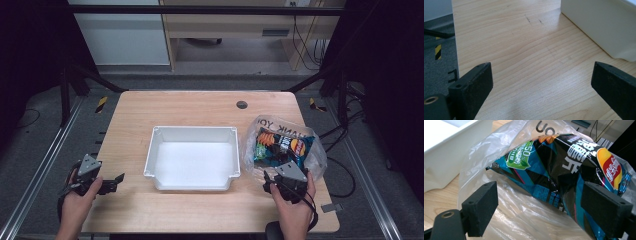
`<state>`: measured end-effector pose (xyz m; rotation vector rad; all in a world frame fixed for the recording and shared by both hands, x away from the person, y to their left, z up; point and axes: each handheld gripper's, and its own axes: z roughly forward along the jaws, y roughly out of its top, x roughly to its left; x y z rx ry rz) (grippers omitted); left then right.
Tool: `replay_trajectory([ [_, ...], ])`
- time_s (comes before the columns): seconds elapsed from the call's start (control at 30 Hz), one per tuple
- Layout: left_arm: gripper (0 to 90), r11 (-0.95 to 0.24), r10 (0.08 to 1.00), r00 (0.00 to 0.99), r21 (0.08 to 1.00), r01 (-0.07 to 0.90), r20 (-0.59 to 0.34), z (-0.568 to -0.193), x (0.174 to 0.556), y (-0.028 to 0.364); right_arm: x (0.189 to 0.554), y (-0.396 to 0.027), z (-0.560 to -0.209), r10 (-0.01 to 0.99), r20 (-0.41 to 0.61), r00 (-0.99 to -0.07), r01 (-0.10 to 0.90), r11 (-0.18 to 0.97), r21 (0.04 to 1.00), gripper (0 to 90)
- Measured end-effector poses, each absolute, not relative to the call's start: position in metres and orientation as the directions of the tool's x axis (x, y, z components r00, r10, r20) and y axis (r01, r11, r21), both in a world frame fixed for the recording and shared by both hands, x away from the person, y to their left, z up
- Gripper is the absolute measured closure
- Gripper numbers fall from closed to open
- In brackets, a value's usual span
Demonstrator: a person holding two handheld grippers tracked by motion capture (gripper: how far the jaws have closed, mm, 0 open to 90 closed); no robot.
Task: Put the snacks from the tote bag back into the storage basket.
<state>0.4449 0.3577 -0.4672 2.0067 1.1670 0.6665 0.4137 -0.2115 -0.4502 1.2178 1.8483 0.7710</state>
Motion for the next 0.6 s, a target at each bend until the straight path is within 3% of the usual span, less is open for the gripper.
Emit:
replay_trajectory([
  [0.3, 3.5, -0.348, 0.884, 0.458, 0.788, 0.507, 0.096, -0.464, 0.443, 0.357, 0.418, -0.216, -0.456, 0.936, -0.201, -0.289, 0.529, 0.331, 0.781, 12.3],
  [0.43, 3.5, -0.36, 0.88, 0.464, 0.78, 0.512, 0.102, -0.465, 0.442, 0.355, 0.42, -0.223, -0.453, 0.91, -0.206, -0.359, 0.535, 0.382, 0.754, 11.9],
  [0.6, 3.5, -0.351, 0.885, 0.455, 0.783, 0.514, 0.099, -0.466, 0.442, 0.356, 0.419, -0.232, -0.448, 0.901, -0.215, -0.377, 0.526, 0.399, 0.751, 11.6],
])
